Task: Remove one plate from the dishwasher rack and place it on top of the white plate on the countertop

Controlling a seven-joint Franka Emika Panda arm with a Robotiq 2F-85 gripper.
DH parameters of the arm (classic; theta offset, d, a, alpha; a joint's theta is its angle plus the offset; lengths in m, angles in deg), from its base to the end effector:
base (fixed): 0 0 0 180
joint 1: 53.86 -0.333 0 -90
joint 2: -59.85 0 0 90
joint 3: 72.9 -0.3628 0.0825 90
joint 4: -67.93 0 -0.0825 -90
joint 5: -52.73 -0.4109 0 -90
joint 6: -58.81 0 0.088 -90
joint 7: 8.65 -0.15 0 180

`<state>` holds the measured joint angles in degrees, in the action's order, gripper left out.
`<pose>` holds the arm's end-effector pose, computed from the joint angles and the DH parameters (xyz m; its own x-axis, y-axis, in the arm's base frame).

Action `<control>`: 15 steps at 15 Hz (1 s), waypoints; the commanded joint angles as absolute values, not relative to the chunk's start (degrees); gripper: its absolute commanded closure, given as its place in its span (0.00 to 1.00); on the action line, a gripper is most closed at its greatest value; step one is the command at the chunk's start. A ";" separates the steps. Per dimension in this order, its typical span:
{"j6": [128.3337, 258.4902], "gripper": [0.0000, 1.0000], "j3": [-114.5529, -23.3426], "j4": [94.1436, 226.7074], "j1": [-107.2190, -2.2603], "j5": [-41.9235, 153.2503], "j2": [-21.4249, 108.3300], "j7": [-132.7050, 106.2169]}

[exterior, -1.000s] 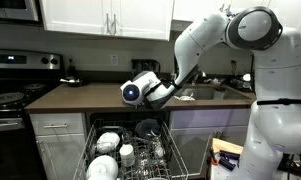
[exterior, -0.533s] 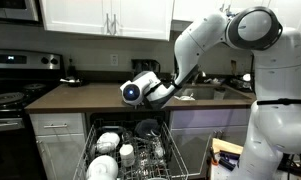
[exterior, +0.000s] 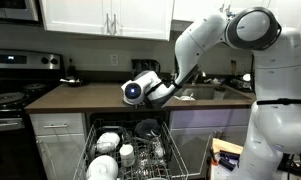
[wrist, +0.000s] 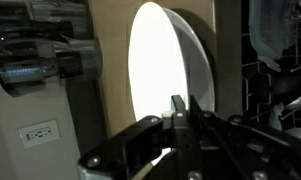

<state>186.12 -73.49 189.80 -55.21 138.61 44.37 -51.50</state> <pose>0.6228 -0.0449 0.2926 0.9037 0.4247 0.0534 0.1651 -0.4610 0.8719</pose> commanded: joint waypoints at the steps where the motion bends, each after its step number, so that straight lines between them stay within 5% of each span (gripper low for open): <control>1: 185.98 0.93 -73.82 189.77 -54.87 138.53 44.41 -51.36; 14: 188.35 0.98 -73.72 189.98 -54.24 138.97 44.45 -51.48; 15: 188.41 0.92 -73.71 190.04 -54.22 139.02 44.52 -51.52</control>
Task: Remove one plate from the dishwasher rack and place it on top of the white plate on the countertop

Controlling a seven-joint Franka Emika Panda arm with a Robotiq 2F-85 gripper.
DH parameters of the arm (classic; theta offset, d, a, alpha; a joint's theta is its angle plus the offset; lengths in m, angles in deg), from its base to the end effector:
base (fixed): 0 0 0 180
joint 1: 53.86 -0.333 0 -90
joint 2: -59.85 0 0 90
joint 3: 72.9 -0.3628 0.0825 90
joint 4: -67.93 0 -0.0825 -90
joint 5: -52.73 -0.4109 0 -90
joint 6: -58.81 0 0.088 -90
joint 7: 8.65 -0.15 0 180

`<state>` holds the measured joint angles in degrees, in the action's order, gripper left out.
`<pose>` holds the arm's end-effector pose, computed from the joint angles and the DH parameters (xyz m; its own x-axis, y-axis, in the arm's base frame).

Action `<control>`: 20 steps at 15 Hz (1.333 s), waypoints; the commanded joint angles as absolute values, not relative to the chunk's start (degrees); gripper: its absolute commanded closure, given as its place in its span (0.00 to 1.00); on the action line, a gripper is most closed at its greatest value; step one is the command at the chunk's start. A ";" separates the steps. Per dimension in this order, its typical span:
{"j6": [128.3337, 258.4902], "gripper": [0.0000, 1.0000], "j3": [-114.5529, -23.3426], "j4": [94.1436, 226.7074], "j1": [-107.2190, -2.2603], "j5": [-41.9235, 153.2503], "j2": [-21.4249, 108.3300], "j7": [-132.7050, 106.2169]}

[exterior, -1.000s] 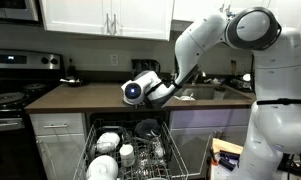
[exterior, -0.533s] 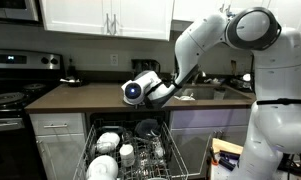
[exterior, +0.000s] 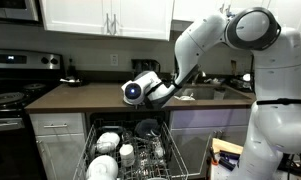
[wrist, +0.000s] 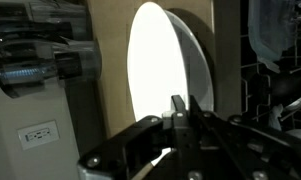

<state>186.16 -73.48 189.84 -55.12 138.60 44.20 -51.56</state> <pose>0.6224 -0.0458 0.2904 0.9047 0.4229 0.0513 0.1667 -0.4621 0.8710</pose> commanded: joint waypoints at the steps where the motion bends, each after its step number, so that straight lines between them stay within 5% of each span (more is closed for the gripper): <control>1: 188.52 0.91 -73.71 190.08 -54.22 139.04 44.55 -51.52; 7: 189.16 0.98 -73.66 190.11 -54.14 139.10 44.76 -51.60; 11: 189.75 0.78 -73.68 190.27 -54.10 139.05 44.78 -51.70; 13: 190.33 0.78 -73.62 190.32 -54.08 139.16 44.65 -51.81; 14: 190.59 0.67 -73.60 190.35 -54.07 139.18 44.61 -51.86; 15: 190.85 0.73 -73.60 190.37 -54.07 139.13 44.61 -51.81; 20: 192.18 0.67 -73.45 190.62 -53.89 139.19 44.82 -51.47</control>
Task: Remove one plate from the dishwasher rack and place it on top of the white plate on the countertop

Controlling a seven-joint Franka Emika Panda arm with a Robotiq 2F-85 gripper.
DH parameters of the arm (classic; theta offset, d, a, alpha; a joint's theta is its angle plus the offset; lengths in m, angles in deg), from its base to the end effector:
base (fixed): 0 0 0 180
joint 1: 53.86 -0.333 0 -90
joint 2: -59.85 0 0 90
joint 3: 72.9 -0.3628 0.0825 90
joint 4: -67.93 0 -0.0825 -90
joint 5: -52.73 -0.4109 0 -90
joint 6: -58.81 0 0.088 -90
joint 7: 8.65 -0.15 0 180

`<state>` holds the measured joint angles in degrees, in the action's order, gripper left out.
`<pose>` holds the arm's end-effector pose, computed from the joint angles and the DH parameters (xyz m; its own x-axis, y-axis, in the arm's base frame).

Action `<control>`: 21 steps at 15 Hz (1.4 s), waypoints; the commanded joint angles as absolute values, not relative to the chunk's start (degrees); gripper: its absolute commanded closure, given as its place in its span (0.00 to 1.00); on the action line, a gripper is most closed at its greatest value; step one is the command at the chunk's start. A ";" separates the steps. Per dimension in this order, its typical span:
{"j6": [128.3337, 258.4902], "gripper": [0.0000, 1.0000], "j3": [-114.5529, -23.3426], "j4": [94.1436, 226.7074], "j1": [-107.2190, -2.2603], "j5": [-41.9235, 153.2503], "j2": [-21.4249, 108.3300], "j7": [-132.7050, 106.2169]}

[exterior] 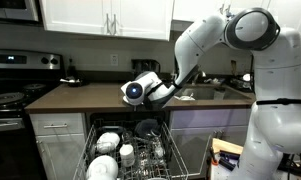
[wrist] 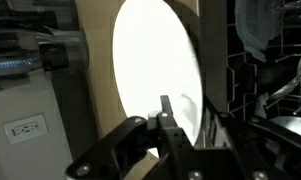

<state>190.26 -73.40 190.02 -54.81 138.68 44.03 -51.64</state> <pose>0.6240 -0.0384 0.2846 0.8865 0.4570 0.0730 0.1878 -0.4994 0.8458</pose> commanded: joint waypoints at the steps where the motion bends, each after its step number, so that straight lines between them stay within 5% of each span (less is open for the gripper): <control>1: 192.17 0.68 -73.34 190.78 -53.79 139.13 45.00 -51.29; 4: 192.15 0.63 -72.89 191.26 -53.39 139.07 45.57 -50.76; 11: 193.88 0.24 -72.54 191.87 -52.89 139.21 46.78 -50.49; 17: 195.71 0.20 -72.99 192.53 -53.72 138.62 47.95 -50.30; 18: 195.45 0.10 -73.29 192.74 -54.02 138.41 48.27 -50.22; 21: 195.82 0.00 -74.39 193.44 -54.54 138.17 49.22 -50.02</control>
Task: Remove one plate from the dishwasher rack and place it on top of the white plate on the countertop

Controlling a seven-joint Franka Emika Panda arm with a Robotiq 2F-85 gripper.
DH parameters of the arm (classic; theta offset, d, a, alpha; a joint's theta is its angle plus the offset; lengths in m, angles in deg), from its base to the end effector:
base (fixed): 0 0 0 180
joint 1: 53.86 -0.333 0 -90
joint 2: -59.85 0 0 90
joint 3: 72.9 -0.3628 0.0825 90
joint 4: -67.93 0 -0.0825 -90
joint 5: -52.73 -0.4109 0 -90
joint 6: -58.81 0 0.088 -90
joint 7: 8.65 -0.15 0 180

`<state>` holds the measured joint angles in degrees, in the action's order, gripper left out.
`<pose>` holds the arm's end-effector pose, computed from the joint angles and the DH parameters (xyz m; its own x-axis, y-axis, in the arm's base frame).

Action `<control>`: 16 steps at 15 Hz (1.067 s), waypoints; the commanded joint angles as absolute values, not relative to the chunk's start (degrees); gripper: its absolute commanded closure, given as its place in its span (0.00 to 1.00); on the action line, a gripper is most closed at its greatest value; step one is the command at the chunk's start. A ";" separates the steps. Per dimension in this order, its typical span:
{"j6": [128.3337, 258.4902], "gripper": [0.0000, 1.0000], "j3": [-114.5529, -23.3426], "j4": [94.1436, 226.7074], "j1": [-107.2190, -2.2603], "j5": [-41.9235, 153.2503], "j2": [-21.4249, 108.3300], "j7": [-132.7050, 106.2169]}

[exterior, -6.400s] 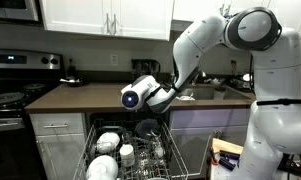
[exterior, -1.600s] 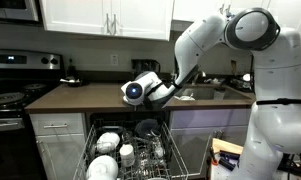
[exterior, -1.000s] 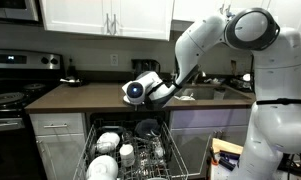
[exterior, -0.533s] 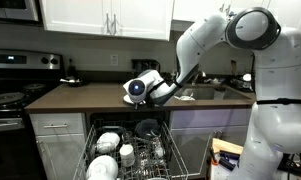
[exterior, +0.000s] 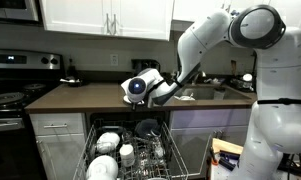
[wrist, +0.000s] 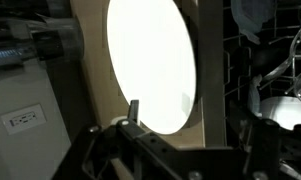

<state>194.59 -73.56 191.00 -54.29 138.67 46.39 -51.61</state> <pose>0.6220 -0.0297 0.3005 0.8624 0.4908 0.1241 0.1878 -0.5378 0.8219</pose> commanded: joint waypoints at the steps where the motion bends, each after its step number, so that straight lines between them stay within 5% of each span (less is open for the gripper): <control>1: 195.83 0.00 -74.86 193.91 -54.87 138.06 49.75 -49.98; 16: 210.80 0.00 -78.24 196.99 -56.88 134.71 53.46 -51.51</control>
<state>205.90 -78.18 195.63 -57.59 136.65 52.32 -51.64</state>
